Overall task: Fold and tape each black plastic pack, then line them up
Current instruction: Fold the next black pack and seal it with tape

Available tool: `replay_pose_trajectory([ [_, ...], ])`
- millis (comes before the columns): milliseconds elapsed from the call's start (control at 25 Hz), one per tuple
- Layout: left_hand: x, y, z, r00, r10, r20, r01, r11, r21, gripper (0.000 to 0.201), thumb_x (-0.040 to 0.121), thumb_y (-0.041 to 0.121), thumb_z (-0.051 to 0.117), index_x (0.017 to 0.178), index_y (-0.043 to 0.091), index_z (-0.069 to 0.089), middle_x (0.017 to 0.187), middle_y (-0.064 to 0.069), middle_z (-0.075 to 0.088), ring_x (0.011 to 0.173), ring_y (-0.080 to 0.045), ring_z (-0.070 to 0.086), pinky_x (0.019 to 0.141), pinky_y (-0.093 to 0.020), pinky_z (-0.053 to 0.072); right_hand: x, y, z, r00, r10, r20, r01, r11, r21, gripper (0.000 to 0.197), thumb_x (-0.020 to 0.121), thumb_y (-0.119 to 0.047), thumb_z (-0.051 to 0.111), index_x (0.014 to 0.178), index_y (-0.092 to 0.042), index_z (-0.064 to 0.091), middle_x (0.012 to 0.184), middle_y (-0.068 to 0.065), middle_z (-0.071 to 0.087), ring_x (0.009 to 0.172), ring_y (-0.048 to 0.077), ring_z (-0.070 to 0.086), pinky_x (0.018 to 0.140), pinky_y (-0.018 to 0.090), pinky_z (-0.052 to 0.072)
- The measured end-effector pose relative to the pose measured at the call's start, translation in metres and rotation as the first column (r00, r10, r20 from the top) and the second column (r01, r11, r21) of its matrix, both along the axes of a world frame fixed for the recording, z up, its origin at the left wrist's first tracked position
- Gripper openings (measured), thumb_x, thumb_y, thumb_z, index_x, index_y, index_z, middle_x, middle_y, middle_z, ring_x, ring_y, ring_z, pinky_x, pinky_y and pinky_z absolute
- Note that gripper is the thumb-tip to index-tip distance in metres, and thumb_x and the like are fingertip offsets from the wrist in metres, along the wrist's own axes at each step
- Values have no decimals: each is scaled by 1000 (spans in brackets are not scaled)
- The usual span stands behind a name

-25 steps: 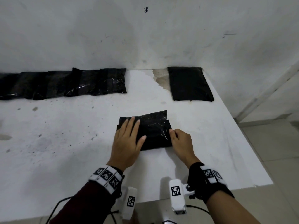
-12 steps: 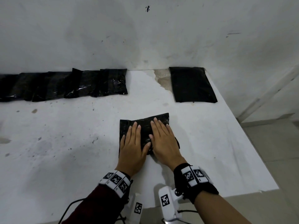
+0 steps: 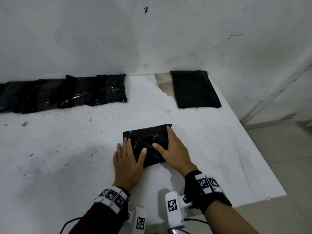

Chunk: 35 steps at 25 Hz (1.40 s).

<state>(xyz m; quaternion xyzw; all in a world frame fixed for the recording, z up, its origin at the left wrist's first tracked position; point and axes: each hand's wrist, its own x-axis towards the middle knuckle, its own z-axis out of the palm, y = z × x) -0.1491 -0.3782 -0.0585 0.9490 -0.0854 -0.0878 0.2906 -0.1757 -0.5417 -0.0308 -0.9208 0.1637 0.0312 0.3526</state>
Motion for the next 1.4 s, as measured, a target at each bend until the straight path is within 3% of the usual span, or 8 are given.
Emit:
replay_pose_trajectory([
  [160,7,8,9,993,86,77,-79,992,-96,89,75,71,11,140,14,31,149,-10,32,136,-27,28,110,-48,20,-2,-6,4,988,-114,104,77,949,307,68,82,-59,57,138,-25,38,133,-9,52,121,5,49,104,34,42],
  [280,12,-4,25,977,108,186,-86,989,-123,85,79,66,17,139,8,34,150,-15,26,138,-30,23,110,-49,18,-11,-24,12,958,-250,144,148,854,498,55,93,-42,52,141,-19,39,132,-13,52,122,-2,47,106,27,39],
  [600,-34,-134,32,834,-446,325,498,862,-94,58,90,40,30,125,0,52,142,-14,41,134,-27,34,113,-36,17,-50,-162,9,985,-167,-40,155,965,-211,45,100,-14,32,144,-2,28,152,15,26,142,29,17,115,30,9],
  [760,-47,-183,12,803,-584,116,579,812,75,90,75,56,1,146,4,21,156,-9,8,145,-19,3,105,-13,-15,-59,-194,0,940,-52,-336,-40,964,-262,58,102,-33,27,150,-9,5,158,11,-10,145,31,-12,116,49,0],
  [960,-53,-192,-15,838,-545,16,530,821,212,102,73,76,-12,148,8,3,152,0,-13,141,-13,-12,112,-21,-10,-69,-193,-13,940,57,-337,-176,927,-332,59,102,-36,20,150,-7,0,157,13,-12,145,28,-15,114,53,-5],
  [1080,-52,-192,-15,824,-566,26,534,792,296,92,83,70,-9,146,4,7,154,-6,1,143,-20,-4,111,-24,-19,-72,-190,-11,941,96,-323,-224,894,-387,55,103,-31,18,149,-3,4,158,15,-6,145,27,-12,112,57,-7],
  [1240,-48,-192,-10,819,-571,-55,561,778,283,103,54,80,-30,134,15,-26,142,4,-35,132,-14,-35,95,-21,-38,-58,-185,-8,952,170,-254,-270,859,-435,48,103,-22,20,143,4,22,155,20,15,145,32,1,115,56,0],
  [1400,-47,-192,-10,804,-588,-92,586,755,295,109,47,82,-32,132,15,-30,141,3,-37,131,-12,-36,94,-22,-38,-33,-192,-3,989,56,-136,-114,874,-472,34,100,-17,31,122,1,48,128,18,46,119,35,40,101,45,30],
])
